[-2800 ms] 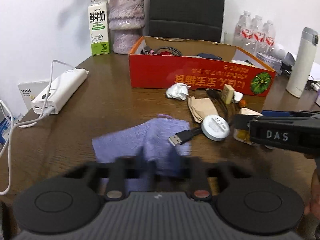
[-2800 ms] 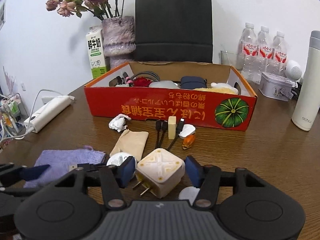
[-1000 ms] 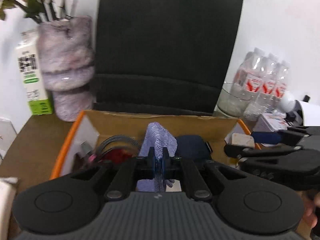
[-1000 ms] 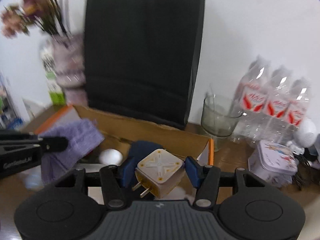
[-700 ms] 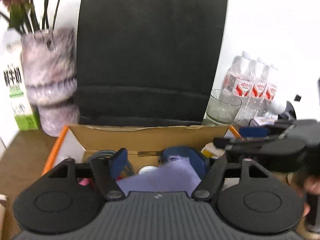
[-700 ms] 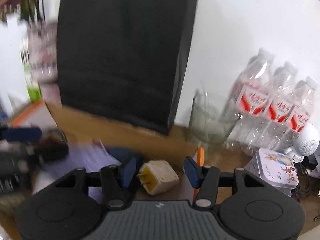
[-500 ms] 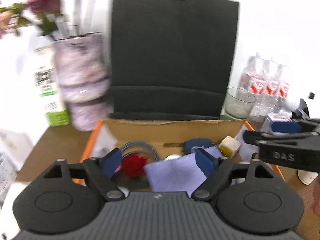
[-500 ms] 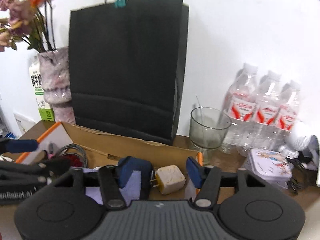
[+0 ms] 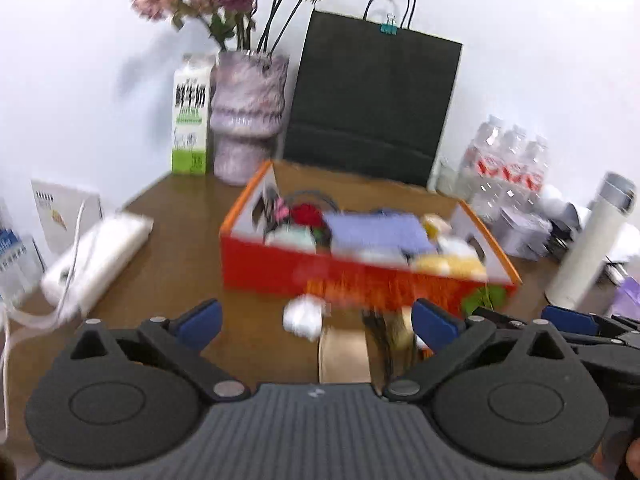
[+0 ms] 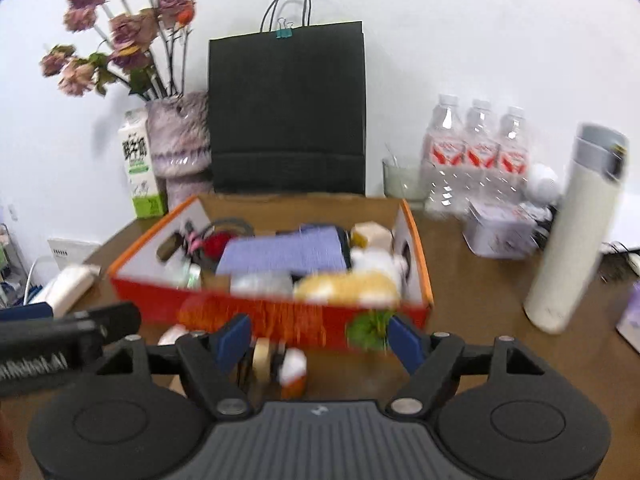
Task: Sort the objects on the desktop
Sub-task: 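Drop the pouch with the left gripper and the adapter with the right gripper into the box, then grasp the round white puck with the left gripper while the right gripper grasps a white cap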
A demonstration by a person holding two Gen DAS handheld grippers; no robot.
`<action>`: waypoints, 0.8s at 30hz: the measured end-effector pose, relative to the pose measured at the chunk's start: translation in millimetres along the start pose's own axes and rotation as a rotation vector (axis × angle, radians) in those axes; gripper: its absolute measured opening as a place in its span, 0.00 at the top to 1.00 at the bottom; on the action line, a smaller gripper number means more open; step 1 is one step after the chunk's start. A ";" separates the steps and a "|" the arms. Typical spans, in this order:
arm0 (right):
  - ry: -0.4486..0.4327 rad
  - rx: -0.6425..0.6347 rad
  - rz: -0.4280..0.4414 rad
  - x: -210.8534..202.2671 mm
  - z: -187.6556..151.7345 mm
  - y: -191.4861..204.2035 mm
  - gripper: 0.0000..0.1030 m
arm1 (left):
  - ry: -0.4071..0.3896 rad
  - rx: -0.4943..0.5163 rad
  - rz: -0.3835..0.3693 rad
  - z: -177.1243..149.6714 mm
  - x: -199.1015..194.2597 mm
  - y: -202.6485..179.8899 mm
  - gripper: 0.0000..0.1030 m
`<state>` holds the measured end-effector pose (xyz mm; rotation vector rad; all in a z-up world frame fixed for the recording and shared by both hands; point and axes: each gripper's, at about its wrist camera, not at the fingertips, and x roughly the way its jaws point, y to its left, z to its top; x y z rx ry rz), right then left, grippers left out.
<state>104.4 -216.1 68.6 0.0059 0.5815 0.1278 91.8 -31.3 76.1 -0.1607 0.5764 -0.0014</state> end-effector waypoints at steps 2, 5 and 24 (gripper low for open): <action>0.005 -0.005 -0.004 -16.8 -23.3 0.8 0.26 | 0.019 0.028 0.004 -21.1 -12.0 6.8 0.00; 0.016 -0.011 -0.015 -37.2 -56.9 2.5 0.26 | 0.022 0.056 0.016 -54.6 -33.6 19.0 0.00; 0.013 -0.021 0.043 -87.3 -138.0 21.9 0.16 | 0.041 0.197 0.009 -125.9 -61.8 30.8 0.00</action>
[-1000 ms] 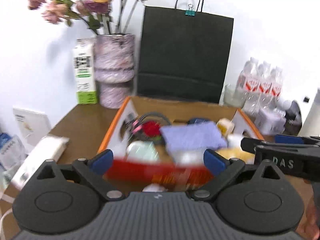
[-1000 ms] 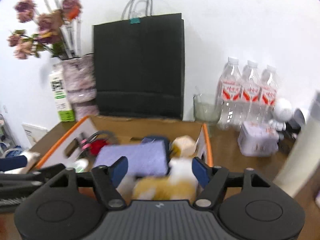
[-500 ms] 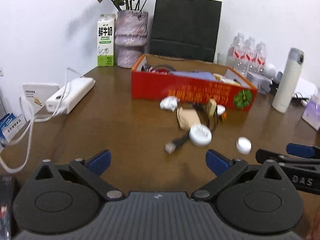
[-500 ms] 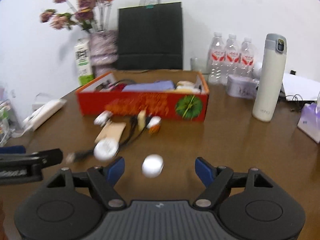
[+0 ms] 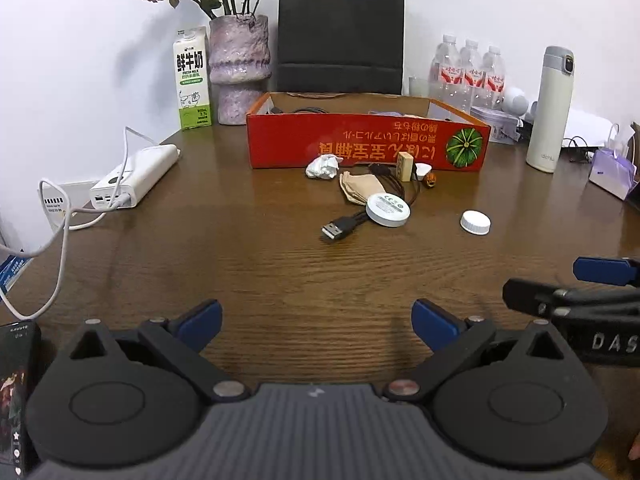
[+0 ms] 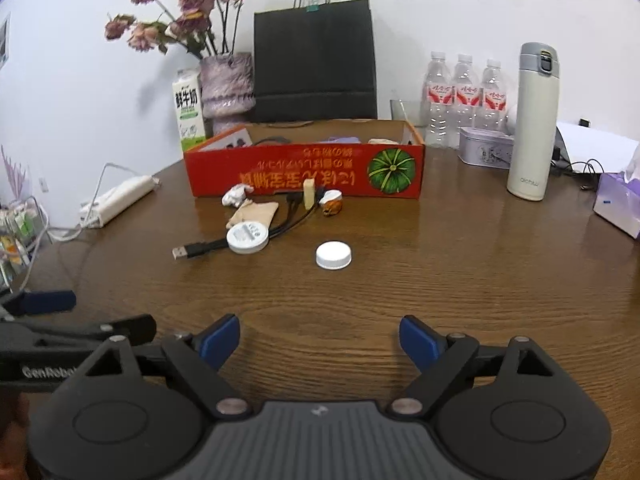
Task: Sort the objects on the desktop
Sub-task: 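Grasp the round white puck with the left gripper while the right gripper grasps a white cap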
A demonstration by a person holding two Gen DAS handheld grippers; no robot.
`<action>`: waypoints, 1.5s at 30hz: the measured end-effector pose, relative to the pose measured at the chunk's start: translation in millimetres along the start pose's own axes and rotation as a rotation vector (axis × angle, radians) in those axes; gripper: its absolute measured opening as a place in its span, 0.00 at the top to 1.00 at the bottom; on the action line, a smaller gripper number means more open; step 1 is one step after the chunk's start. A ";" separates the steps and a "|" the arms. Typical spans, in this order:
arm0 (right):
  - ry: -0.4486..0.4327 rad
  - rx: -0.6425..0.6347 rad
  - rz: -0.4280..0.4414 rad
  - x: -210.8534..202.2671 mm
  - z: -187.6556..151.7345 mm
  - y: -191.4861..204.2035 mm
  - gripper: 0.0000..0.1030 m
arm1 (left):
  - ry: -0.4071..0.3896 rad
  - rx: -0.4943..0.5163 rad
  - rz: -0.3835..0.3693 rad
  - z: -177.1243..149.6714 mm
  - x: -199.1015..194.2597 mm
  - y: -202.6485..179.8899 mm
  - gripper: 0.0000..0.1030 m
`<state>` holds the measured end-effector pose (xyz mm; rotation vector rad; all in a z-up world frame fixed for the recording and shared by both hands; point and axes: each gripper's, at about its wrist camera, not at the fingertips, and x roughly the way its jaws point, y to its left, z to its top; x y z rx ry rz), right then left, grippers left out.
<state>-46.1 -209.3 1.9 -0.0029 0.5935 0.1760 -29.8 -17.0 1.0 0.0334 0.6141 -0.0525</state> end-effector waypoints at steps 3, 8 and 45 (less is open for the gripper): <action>0.006 -0.007 0.005 3.5 1.1 -0.2 0.16 | 0.035 -0.011 -0.005 0.2 6.2 1.2 0.00; 0.017 0.006 0.004 6.4 3.8 -4.3 0.16 | 0.050 -0.024 -0.009 2.1 11.0 2.2 0.00; 0.043 0.035 0.051 88.3 49.9 -42.7 0.74 | 0.090 0.093 -0.100 81.6 117.4 -50.6 0.61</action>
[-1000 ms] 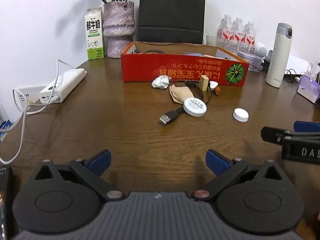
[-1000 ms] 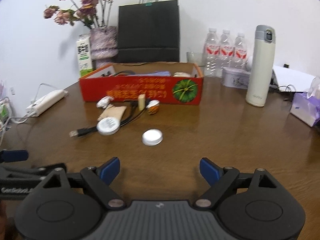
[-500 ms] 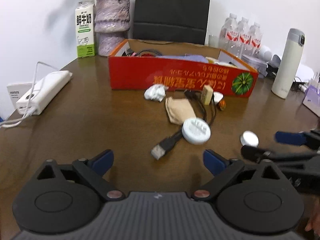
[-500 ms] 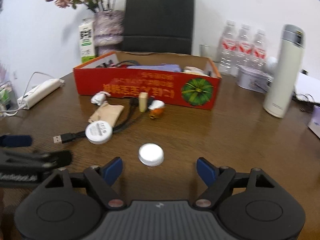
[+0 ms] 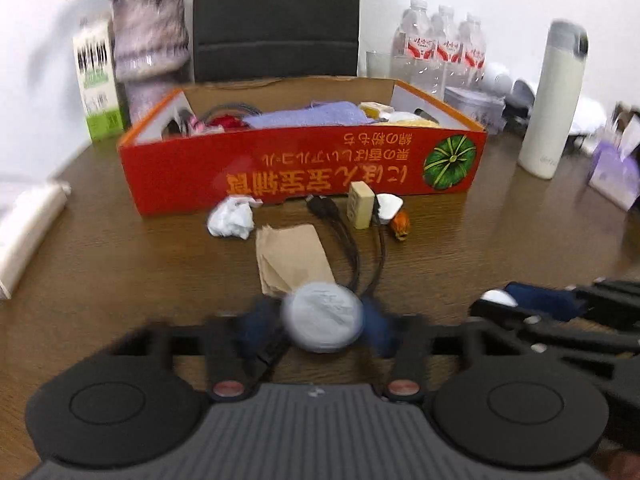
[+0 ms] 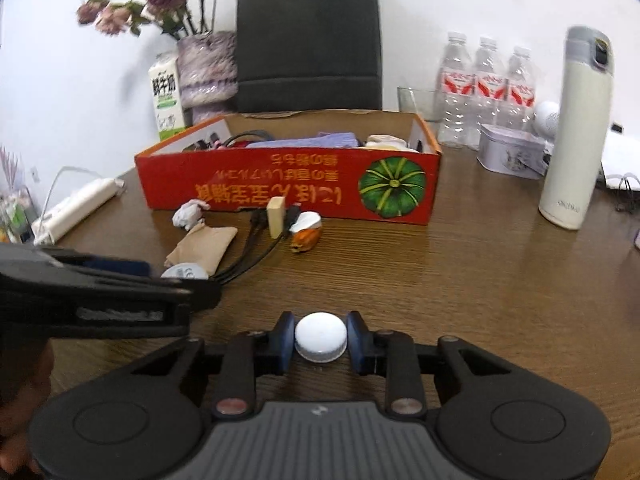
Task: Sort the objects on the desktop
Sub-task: 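Grasp the round white puck with the left gripper while the right gripper grasps a white cap, then drop the puck with the left gripper and the cap with the right gripper into the box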
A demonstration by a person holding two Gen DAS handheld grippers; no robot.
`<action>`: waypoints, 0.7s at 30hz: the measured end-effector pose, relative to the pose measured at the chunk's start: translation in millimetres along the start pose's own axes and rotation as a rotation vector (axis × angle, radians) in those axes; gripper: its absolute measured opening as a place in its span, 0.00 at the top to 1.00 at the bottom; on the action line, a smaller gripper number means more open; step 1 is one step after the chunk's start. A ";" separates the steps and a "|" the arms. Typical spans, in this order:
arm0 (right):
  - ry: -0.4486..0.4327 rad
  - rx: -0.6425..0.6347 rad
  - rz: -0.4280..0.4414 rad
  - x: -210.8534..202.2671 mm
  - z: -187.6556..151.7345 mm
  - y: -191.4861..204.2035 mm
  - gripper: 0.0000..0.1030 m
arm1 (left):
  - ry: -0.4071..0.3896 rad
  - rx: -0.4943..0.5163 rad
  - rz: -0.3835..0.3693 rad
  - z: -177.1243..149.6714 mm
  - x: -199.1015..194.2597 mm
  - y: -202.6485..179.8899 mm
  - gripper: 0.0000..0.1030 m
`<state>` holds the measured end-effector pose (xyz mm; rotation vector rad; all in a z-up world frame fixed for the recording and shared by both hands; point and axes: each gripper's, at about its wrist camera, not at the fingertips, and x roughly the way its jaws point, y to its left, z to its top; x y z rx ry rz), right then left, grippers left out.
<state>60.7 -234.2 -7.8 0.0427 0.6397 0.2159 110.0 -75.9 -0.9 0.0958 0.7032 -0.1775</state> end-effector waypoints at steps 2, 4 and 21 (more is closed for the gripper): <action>-0.013 0.020 0.009 -1.9 -0.4 -3.6 0.74 | 0.008 -0.007 -0.023 0.1 -3.4 -0.9 0.61; -0.030 0.024 0.016 -4.9 -1.2 -4.7 0.74 | -0.006 -0.043 -0.058 1.4 -13.6 1.6 0.61; -0.179 -0.027 -0.013 -39.4 -6.7 8.3 0.74 | -0.175 -0.133 -0.029 -1.6 -130.2 10.1 0.61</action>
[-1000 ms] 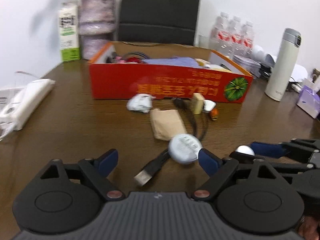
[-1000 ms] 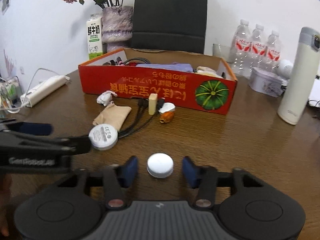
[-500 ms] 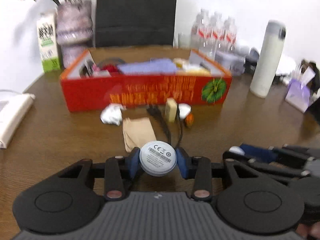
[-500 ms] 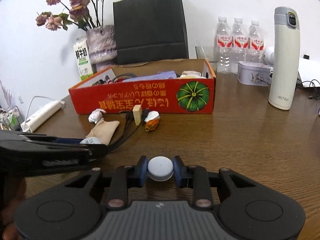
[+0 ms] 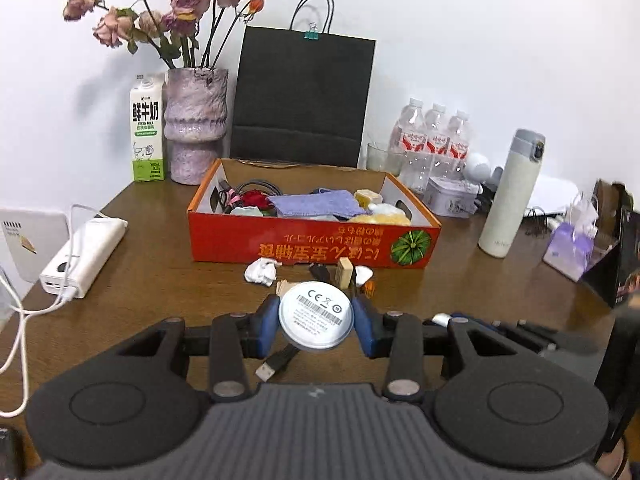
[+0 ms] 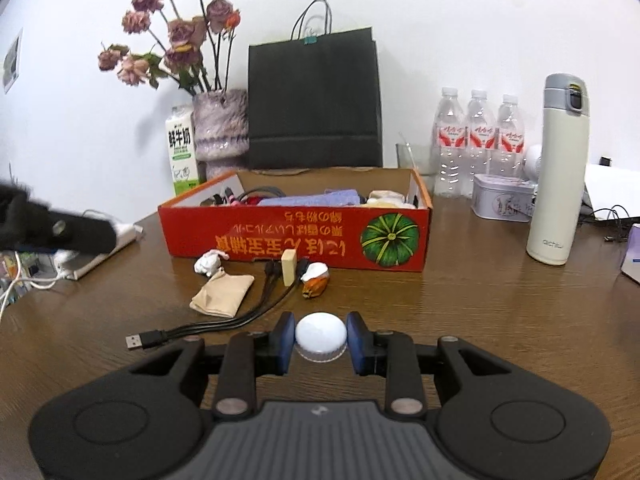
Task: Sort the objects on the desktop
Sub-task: 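Drop the puck with the left gripper and the cap with the right gripper into the box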
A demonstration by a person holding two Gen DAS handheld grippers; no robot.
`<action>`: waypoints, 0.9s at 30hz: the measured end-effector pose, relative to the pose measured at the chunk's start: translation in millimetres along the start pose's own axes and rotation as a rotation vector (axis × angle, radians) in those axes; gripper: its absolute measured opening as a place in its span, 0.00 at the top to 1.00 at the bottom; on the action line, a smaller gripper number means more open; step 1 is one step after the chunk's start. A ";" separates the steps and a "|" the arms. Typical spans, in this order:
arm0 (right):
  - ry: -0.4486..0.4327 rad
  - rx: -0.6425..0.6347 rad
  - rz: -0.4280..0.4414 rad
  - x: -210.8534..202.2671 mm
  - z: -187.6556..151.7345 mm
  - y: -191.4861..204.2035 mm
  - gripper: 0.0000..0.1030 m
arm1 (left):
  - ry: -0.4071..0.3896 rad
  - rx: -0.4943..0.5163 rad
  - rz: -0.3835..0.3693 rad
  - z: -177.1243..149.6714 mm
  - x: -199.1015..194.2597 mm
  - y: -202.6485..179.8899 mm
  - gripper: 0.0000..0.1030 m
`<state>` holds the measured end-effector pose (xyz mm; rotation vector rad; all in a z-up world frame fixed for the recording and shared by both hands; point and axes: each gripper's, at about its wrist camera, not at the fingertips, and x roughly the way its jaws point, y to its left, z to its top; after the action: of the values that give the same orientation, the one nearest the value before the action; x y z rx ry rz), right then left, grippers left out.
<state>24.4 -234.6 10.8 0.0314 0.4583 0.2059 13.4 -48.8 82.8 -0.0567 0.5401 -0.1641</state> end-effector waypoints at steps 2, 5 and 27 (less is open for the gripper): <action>-0.017 0.008 -0.008 -7.5 -1.3 -1.7 0.74 | 0.010 0.016 0.002 -5.6 -3.6 -4.3 0.61; -0.028 0.021 -0.004 -21.5 -5.0 -3.7 0.74 | 0.020 0.031 0.018 -13.9 -7.8 -7.0 0.61; -0.102 0.090 0.084 11.1 137.0 -32.5 0.74 | 0.059 0.105 -0.004 137.0 101.4 28.7 0.61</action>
<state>100.9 -261.9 126.4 0.1492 0.3643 0.2648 173.8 -36.4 145.9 0.0491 0.5892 -0.1984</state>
